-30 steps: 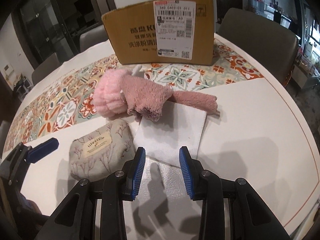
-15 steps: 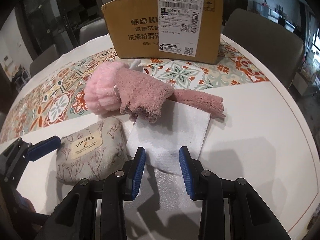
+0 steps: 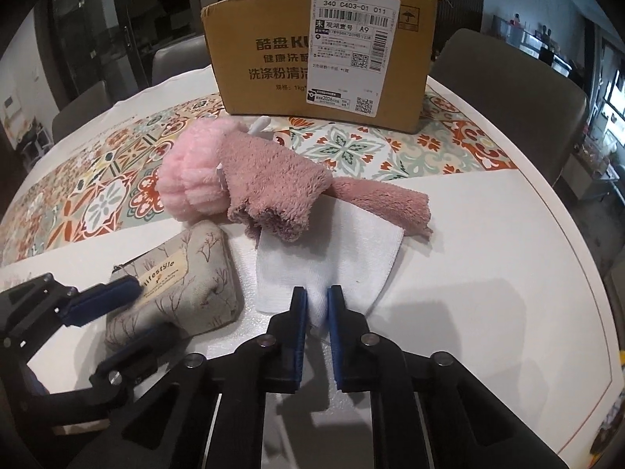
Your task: Organize soft objects
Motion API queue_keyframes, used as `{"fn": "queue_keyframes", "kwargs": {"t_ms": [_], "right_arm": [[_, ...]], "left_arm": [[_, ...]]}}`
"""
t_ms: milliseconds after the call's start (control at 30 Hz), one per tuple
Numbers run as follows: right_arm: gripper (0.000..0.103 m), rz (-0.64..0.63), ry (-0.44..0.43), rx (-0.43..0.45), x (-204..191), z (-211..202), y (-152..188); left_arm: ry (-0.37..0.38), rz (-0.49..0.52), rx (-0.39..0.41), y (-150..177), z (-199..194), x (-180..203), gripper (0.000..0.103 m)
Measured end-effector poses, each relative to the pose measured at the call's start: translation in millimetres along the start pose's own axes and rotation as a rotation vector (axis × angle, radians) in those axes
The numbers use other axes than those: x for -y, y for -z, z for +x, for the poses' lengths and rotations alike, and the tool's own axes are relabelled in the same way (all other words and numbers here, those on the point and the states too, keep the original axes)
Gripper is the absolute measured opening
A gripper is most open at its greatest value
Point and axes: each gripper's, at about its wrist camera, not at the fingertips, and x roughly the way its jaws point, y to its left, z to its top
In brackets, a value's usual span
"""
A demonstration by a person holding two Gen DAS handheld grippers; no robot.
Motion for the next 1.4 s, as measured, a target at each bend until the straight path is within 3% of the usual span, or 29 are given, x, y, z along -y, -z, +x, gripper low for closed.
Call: {"fn": "queue_keyframes", "kwargs": {"t_ms": [300,500,967,1400], "right_arm": [[0.011,0.083,-0.044,0.001,7,-16,7],[0.011,0.096,-0.064,0.035,3,-37,8],[0.011,0.117,-0.109,0.145,-1,-93,4],[0.011,0.134,-0.126,0.223,0,-123,-1]], "left_arm": [[0.022,-0.061,0.031,-4,-14,-8,0.010],[0.036,-0.103,0.067,-10,-31,-11,0.010],[0.043,-0.100,0.191,-27,-81,-4,0.010],[0.029,-0.095,0.254,-34,-108,-2,0.010]]}}
